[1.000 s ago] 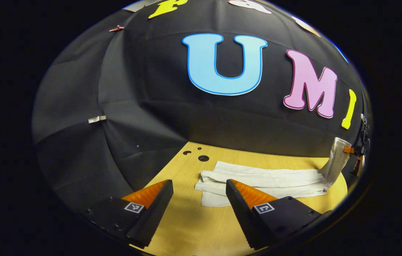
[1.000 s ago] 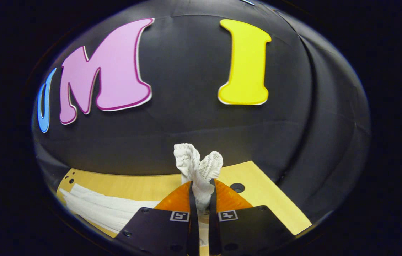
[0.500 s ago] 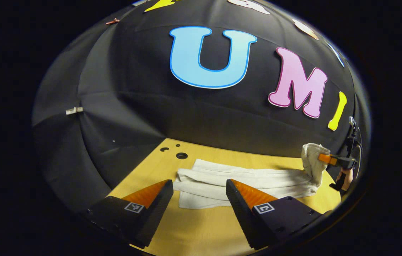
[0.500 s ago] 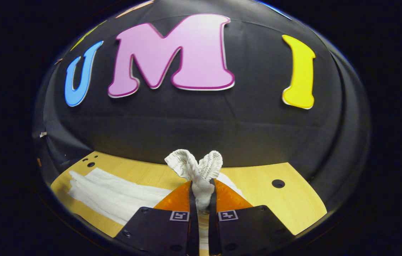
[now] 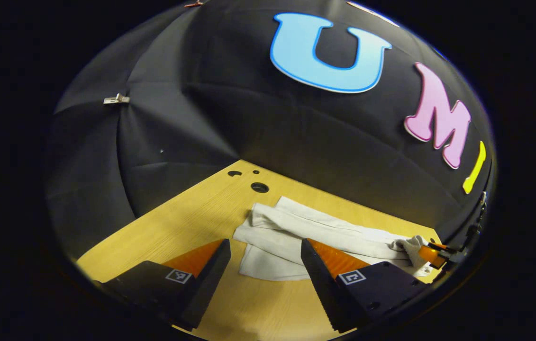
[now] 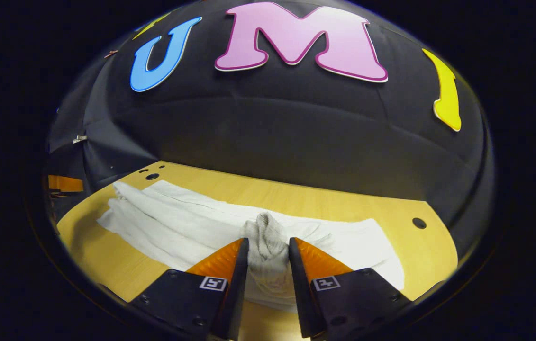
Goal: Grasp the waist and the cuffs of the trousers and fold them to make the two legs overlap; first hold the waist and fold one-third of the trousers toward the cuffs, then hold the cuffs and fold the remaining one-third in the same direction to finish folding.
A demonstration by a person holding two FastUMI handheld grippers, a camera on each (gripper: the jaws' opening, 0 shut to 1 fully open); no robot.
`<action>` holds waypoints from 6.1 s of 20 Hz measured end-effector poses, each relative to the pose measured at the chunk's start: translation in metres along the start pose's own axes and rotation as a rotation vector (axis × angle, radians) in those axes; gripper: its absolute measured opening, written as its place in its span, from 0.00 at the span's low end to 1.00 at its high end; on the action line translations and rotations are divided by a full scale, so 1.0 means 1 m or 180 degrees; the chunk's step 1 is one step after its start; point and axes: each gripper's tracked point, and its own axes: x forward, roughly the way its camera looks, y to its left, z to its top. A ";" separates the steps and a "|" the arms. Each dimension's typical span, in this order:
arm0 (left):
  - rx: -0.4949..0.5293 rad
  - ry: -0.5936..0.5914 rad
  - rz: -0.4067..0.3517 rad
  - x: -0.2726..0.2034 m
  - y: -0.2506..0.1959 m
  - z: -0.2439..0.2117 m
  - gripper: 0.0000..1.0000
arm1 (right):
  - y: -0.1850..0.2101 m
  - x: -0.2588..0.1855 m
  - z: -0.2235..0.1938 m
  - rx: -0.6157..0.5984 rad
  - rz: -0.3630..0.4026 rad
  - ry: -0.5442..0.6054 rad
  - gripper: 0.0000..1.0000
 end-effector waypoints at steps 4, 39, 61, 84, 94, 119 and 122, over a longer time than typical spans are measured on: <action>-0.0193 0.0095 0.0137 0.037 0.002 -0.007 0.96 | 0.012 -0.010 -0.003 0.0093 0.0190 0.0053 0.80; 0.0843 0.1016 0.0273 0.091 -0.049 -0.079 0.06 | -0.142 -0.314 0.038 0.0414 -0.1096 0.0253 0.99; 0.0676 -0.0014 -0.0587 0.029 -0.340 0.056 0.05 | -0.241 -0.288 0.034 0.0707 -0.0900 0.0021 0.98; 0.1422 0.0597 -0.1401 -0.026 -0.570 -0.137 0.18 | -0.271 -0.352 -0.005 0.0973 -0.0928 0.0008 0.99; 0.1402 0.0409 -0.1569 -0.108 -0.486 -0.119 0.96 | -0.215 -0.371 0.012 0.0733 -0.0834 -0.0084 0.99; 0.1014 -0.0216 -0.1044 -0.388 -0.199 -0.102 0.96 | -0.058 -0.457 -0.018 0.0667 -0.0530 -0.0153 0.99; 0.1050 -0.0252 -0.1070 -0.389 -0.200 -0.103 0.96 | -0.048 -0.459 -0.021 0.0614 -0.0484 -0.0127 0.99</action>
